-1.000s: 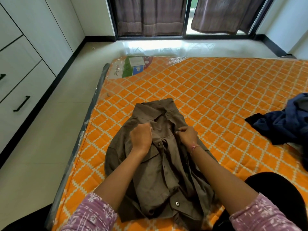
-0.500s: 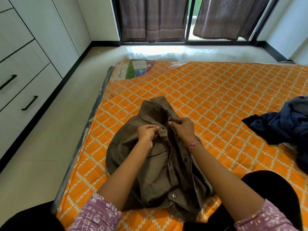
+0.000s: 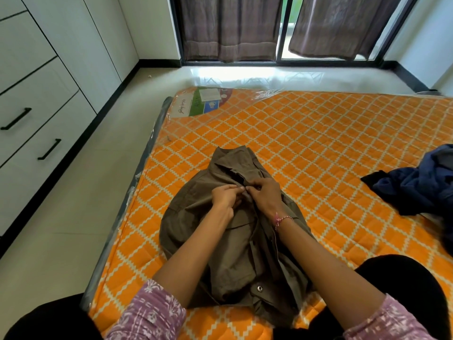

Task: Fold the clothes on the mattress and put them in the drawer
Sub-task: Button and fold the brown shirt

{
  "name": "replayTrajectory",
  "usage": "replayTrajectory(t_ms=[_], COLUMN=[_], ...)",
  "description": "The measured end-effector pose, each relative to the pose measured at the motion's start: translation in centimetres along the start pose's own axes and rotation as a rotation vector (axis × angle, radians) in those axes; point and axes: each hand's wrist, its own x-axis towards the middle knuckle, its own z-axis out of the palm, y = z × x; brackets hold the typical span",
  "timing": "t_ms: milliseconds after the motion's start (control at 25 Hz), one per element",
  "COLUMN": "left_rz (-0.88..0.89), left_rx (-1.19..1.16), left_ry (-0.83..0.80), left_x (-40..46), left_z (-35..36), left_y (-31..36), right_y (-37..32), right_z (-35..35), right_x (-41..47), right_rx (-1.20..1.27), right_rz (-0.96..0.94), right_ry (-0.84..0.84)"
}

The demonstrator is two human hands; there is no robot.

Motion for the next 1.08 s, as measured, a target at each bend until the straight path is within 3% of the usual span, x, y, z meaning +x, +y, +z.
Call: replayTrajectory(t_ms=[200,440,640,1080], left_rz=[0.084,0.289,0.245,0.240], left_rx=[-0.046,0.181,0.190,0.180], left_ry=[0.057,0.167,0.085,-0.047], left_x=[0.7,0.5,1.2,1.0], left_z=[0.1,0.3,0.4,-0.6], left_y=[-1.2,-1.1,0.0,1.5], right_y=[0.3,0.0,-0.8,-1.0], right_z=[-0.1,0.2,0.1,0.2], right_x=[0.3,0.2,1.1,2.5], right_rx=[0.053,-0.065,-0.225,-0.098], right_rz=[0.044,0.003,0.007,0.033], right_ry=[0.015,-0.054,-0.031,-0.005])
